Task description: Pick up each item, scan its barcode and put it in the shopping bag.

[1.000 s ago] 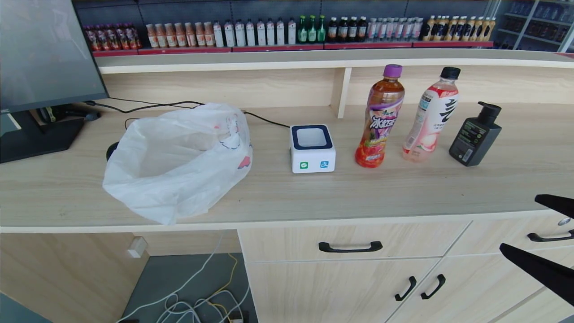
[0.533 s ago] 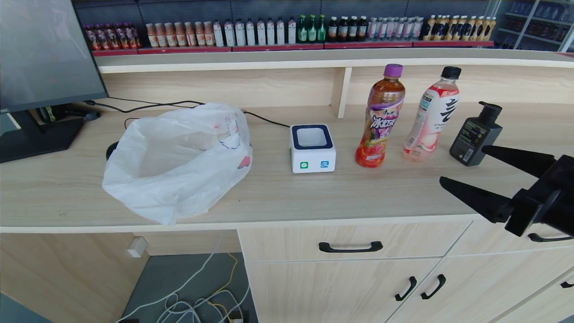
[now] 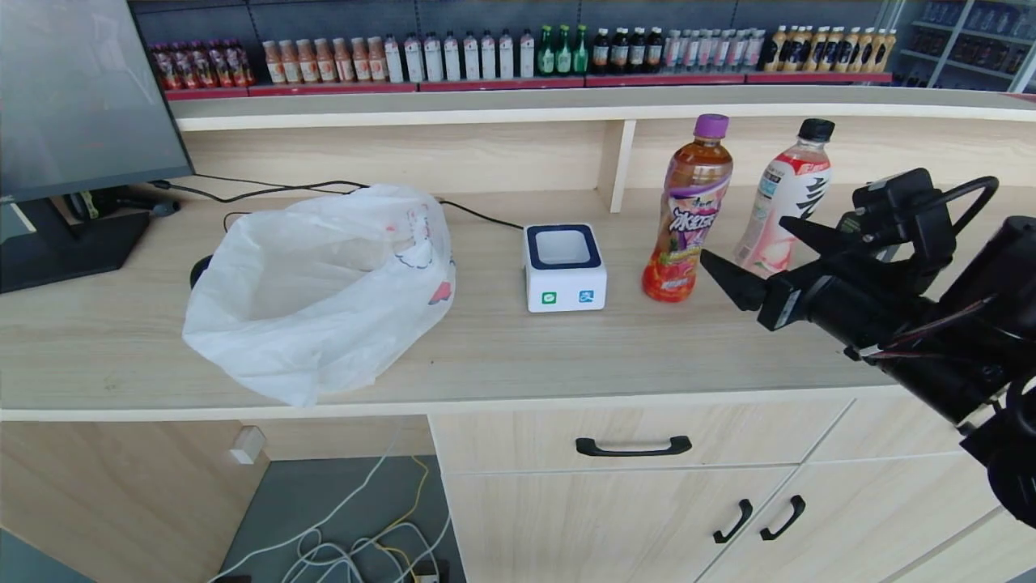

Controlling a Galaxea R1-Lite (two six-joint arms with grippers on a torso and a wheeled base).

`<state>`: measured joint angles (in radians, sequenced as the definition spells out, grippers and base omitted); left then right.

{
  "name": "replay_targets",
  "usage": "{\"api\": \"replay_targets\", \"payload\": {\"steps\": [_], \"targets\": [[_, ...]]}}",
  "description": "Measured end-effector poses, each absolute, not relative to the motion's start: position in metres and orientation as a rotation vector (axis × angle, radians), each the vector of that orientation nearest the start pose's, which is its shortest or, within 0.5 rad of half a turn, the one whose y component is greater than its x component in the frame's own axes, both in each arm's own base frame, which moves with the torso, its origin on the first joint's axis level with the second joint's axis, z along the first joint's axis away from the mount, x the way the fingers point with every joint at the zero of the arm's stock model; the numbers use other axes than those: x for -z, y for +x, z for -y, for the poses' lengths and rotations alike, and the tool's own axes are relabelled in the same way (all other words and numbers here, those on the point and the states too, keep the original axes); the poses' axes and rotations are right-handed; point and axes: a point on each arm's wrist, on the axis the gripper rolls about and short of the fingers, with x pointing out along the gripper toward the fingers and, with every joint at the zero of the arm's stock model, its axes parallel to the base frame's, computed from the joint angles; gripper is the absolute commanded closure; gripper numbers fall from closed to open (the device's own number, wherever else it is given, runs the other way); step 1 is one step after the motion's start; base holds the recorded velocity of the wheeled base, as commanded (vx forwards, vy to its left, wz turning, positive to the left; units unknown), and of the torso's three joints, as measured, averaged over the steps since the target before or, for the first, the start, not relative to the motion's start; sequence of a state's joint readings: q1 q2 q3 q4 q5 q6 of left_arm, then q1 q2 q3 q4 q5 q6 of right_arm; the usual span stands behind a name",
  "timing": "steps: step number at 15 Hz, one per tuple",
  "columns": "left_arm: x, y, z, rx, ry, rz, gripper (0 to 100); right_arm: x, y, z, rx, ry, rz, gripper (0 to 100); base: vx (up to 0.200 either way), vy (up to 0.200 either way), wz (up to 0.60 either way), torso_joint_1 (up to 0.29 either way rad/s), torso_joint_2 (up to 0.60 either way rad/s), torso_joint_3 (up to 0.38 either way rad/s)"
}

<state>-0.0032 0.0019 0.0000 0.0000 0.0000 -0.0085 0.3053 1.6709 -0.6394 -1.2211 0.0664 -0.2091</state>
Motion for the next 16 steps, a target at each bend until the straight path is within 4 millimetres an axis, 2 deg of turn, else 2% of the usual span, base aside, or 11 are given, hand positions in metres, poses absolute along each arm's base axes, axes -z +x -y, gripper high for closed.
{"api": "replay_targets", "payload": {"steps": [3,9,16], "targets": [[-0.076,-0.023,0.000,0.003,-0.009,-0.002,0,-0.191,0.290,-0.106,-0.292,-0.137,0.207,0,0.000,0.000,0.00,0.000,0.00,0.000],[-0.076,-0.023,0.000,0.003,-0.009,-0.002,0,-0.185,0.322,-0.122,-0.247,-0.093,0.240,0,0.000,0.000,0.00,0.000,0.00,0.000],[-0.076,-0.023,0.000,0.003,-0.009,-0.002,0,-0.181,0.334,-0.136,-0.193,-0.011,0.233,0,0.000,0.000,0.00,0.000,0.00,0.000]]}}
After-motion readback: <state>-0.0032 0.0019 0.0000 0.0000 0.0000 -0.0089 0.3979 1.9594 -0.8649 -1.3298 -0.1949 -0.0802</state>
